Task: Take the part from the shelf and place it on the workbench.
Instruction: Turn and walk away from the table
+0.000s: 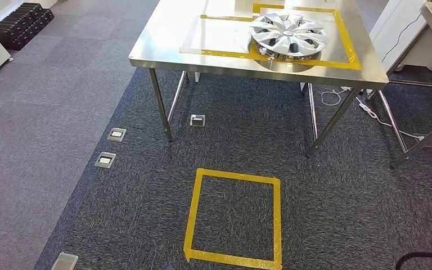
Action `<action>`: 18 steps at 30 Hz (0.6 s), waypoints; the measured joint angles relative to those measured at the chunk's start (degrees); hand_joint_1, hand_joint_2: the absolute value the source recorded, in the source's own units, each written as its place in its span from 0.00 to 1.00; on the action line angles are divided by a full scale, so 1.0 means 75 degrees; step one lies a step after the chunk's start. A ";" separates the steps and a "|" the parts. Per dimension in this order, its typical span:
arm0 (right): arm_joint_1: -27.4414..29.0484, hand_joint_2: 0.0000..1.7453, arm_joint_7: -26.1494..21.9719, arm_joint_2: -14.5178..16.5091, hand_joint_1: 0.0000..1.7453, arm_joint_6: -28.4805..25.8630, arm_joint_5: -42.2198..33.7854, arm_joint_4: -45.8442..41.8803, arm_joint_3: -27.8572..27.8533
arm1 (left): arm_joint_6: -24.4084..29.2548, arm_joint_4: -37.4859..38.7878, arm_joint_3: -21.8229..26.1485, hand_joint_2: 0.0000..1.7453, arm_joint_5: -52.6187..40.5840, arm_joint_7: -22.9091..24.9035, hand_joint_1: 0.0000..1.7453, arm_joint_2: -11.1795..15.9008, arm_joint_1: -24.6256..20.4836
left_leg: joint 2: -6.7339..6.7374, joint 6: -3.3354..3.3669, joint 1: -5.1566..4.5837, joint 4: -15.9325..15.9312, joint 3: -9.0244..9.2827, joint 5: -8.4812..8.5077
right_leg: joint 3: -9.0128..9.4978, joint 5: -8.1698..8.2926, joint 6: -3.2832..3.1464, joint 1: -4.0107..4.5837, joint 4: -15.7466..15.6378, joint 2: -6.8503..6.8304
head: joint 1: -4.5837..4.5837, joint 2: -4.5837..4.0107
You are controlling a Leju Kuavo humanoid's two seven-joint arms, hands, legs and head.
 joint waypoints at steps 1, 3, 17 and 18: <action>0.0001 0.00 -0.0001 0.0003 0.00 0.0000 -0.0005 0.0009 0.0001 | 0.0000 0.0001 0.0000 0.00 -0.0001 0.0002 0.00 0.0001 0.0008 | -0.0004 -0.0052 0.0008 0.0228 -0.0083 -0.0273 | -0.0057 0.0082 -0.0033 -0.0025 -0.0035 -0.0017 | -0.0019 0.0000; 0.0010 0.00 -0.0001 0.0009 0.00 0.0001 -0.0013 0.0030 0.0006 | 0.0001 0.0001 0.0000 0.00 -0.0008 0.0001 0.00 0.0004 0.0012 | -0.0001 -0.0144 0.0052 0.1110 -0.0313 -0.0991 | -0.0206 0.0213 -0.0071 -0.0051 -0.0041 -0.0028 | -0.0075 0.0000; 0.0243 0.50 0.0139 -0.0071 0.00 -0.0131 -0.0178 0.0168 -0.0021 | 0.0029 0.0001 0.0000 1.00 -0.0076 0.0218 0.00 0.0036 -0.0012 | -0.0003 0.0250 0.0087 -0.0165 0.1077 -0.0777 | -0.1232 0.0183 0.0371 -0.0116 0.0902 0.0028 | -0.0082 0.0000; 0.0285 0.75 0.0149 -0.0087 0.00 -0.0136 -0.0197 0.0190 -0.0023 | 0.0033 0.0001 0.0000 1.00 -0.0075 0.0232 0.00 0.0036 -0.0012 | 0.0002 0.0280 0.0070 -0.0162 0.1013 -0.0728 | -0.1413 -0.0139 0.0382 -0.0115 0.1413 0.0030 | -0.0051 0.0000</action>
